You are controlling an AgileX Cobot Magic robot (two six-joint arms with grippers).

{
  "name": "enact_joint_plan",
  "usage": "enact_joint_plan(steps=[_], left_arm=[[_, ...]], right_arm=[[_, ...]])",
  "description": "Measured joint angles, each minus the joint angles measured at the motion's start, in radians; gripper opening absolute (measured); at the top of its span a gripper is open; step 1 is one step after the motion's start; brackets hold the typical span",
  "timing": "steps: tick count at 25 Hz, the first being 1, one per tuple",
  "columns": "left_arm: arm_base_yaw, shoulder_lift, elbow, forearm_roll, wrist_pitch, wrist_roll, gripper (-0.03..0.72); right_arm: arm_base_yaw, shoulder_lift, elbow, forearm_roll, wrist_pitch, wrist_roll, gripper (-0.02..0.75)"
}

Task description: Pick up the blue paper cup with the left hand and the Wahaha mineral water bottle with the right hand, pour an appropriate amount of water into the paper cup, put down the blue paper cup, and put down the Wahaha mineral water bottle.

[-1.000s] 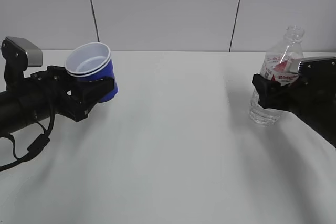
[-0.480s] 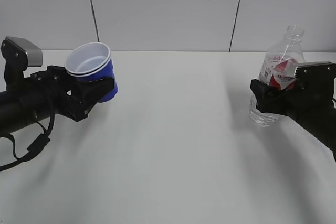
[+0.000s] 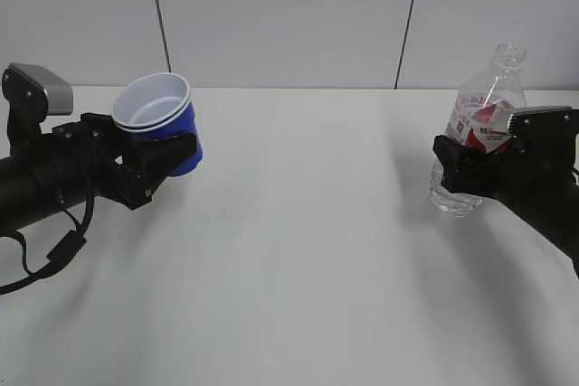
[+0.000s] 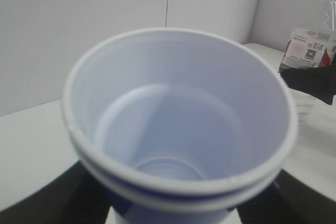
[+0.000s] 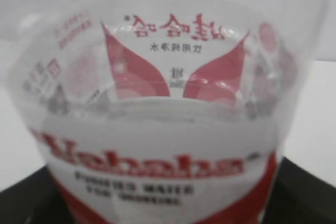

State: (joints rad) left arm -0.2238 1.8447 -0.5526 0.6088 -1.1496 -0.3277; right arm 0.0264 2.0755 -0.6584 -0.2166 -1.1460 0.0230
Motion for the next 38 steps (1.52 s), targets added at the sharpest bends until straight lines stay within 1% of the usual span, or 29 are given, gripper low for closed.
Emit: enact_joint_plan(steps=[4, 8, 12, 16, 19, 21, 24, 28, 30, 33, 38], left_arm=[[0.000, 0.000, 0.000, 0.000, 0.000, 0.000, 0.497], [0.000, 0.000, 0.000, 0.000, 0.000, 0.000, 0.496], [0.000, 0.000, 0.000, 0.000, 0.000, 0.000, 0.494], [0.000, 0.000, -0.002, -0.002, 0.022, 0.000, 0.493], [0.000, 0.000, -0.036, 0.004, 0.106, 0.002, 0.493], [0.000, 0.008, -0.071, 0.012, 0.117, 0.006, 0.493], [0.000, 0.064, -0.128, 0.014, 0.105, 0.007, 0.493], [0.000, 0.168, -0.180, 0.016, 0.039, 0.008, 0.491], [-0.002, 0.219, -0.204, 0.037, 0.020, 0.009, 0.491], [-0.021, 0.261, -0.239, 0.117, 0.018, -0.042, 0.491], [-0.098, 0.269, -0.262, 0.216, 0.014, -0.080, 0.491]], right_arm=[[0.000, 0.000, 0.000, 0.000, 0.000, 0.000, 0.501], [0.000, 0.000, 0.000, 0.000, 0.000, 0.008, 0.495], [0.000, 0.000, -0.002, 0.005, -0.004, 0.081, 0.494], [0.000, 0.000, -0.002, 0.007, -0.004, 0.104, 0.494], [0.000, -0.009, -0.002, 0.007, 0.010, 0.108, 0.494], [0.000, -0.030, 0.000, 0.007, 0.033, 0.112, 0.494], [0.000, -0.071, 0.001, 0.003, 0.046, 0.109, 0.494], [0.000, -0.132, 0.001, 0.003, 0.046, 0.064, 0.494], [0.000, -0.162, 0.001, 0.003, 0.046, 0.041, 0.494], [0.000, -0.204, 0.001, 0.014, 0.050, -0.002, 0.494], [0.000, -0.259, -0.037, 0.018, 0.123, -0.063, 0.494]])
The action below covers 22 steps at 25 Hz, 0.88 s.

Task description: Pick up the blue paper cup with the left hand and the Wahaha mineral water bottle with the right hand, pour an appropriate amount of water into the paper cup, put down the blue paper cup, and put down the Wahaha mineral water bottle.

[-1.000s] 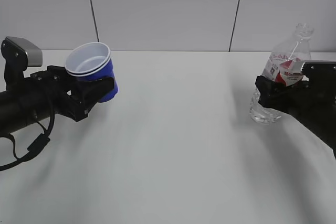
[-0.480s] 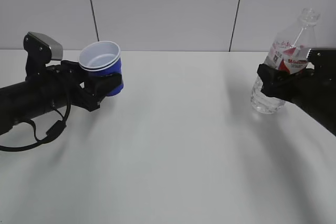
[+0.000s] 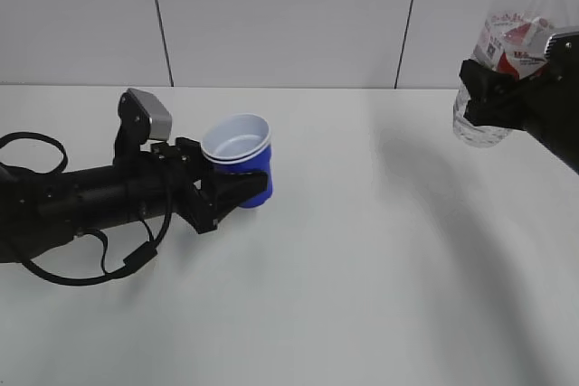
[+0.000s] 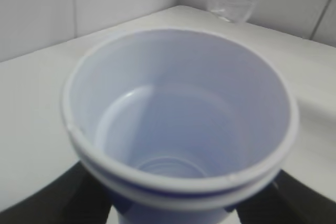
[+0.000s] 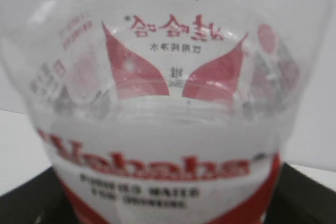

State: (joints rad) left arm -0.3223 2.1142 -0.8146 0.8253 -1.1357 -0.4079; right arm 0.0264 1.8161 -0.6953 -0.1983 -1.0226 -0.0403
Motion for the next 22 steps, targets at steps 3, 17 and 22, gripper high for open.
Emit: enact_joint_plan(steps=[3, 17, 22], left_arm=[[-0.041, 0.000, -0.013, 0.039, -0.003, -0.037, 0.491], [-0.149, 0.002, -0.127, 0.074, 0.010, -0.126, 0.491], [-0.150, 0.002, -0.132, 0.077, 0.091, -0.129, 0.491]], right_arm=[[0.000, -0.008, -0.048, -0.027, 0.054, -0.026, 0.494], [0.000, -0.008, -0.085, -0.174, 0.129, -0.373, 0.493], [0.000, -0.008, -0.085, -0.256, 0.129, -0.489, 0.493]])
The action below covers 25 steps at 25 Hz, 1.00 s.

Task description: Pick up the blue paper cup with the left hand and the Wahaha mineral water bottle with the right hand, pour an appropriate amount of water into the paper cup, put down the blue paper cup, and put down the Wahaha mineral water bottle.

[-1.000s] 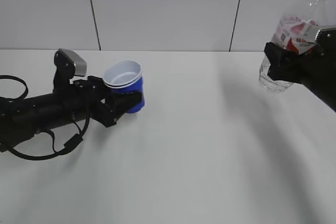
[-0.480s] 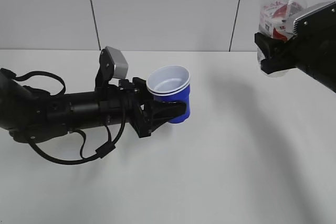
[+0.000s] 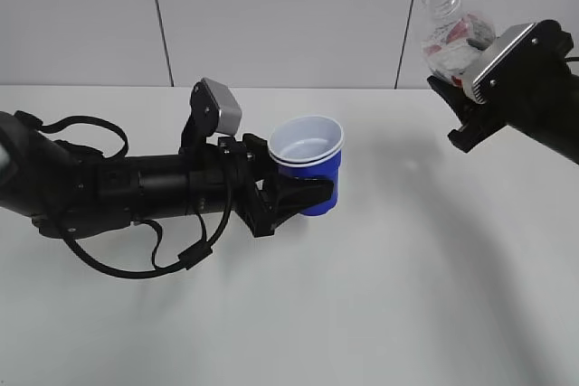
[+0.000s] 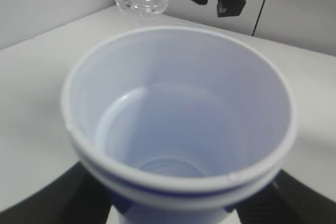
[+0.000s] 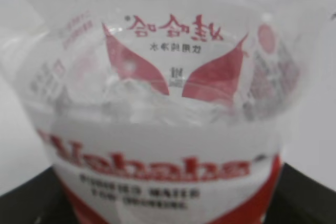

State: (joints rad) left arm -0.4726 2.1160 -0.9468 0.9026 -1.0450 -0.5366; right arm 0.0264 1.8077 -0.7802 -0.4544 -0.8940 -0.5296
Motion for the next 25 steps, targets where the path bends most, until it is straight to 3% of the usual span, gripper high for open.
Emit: enact_joint_plan(steps=[13, 25], left_arm=[[-0.002, -0.005, -0.060, 0.128, 0.071, -0.070, 0.491], [-0.002, -0.034, -0.068, 0.156, 0.118, -0.097, 0.491]], right_arm=[[0.000, 0.000, 0.000, -0.032, 0.000, -0.238, 0.493], [0.013, -0.001, 0.000, -0.067, -0.036, -0.404, 0.493]])
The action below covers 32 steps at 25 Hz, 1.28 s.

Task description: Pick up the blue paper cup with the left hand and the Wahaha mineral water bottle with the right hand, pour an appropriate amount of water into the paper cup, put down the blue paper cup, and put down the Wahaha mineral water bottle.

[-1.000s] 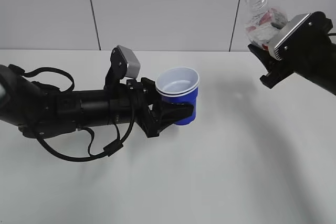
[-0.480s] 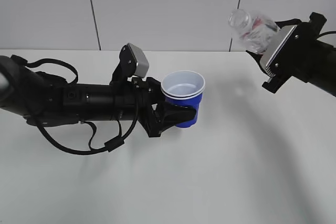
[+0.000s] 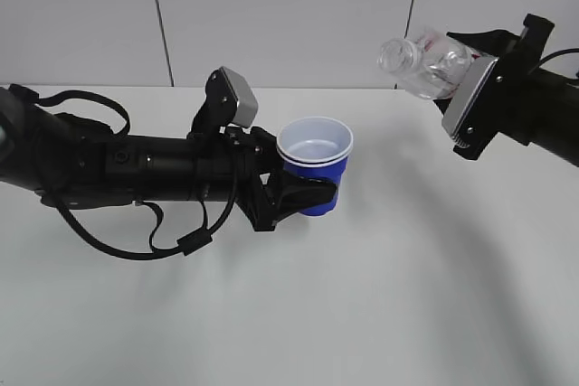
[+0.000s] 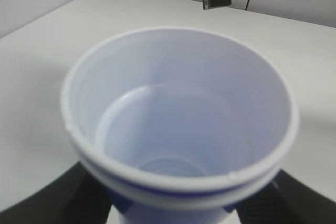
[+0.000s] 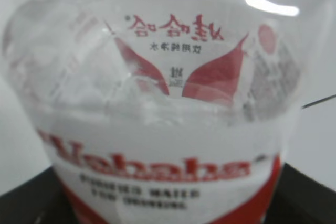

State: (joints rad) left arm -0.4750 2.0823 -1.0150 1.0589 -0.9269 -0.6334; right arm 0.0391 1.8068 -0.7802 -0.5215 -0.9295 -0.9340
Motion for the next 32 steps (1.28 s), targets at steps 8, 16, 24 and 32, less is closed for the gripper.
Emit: enact_joint_plan(steps=[8, 16, 24, 32], left_arm=[[0.000, 0.000, -0.015, 0.060, -0.004, -0.034, 0.491], [0.000, 0.000, -0.015, 0.126, -0.088, -0.040, 0.491], [0.000, 0.000, -0.015, 0.130, -0.093, -0.041, 0.491], [0.000, 0.000, -0.015, 0.134, -0.093, -0.042, 0.491]], right_arm=[[0.052, 0.000, -0.029, 0.037, 0.000, -0.069, 0.493], [0.052, 0.000, -0.033, 0.059, 0.011, -0.093, 0.493], [0.052, 0.019, -0.037, 0.059, 0.012, -0.144, 0.493], [0.052, 0.019, -0.038, 0.038, 0.012, -0.176, 0.493]])
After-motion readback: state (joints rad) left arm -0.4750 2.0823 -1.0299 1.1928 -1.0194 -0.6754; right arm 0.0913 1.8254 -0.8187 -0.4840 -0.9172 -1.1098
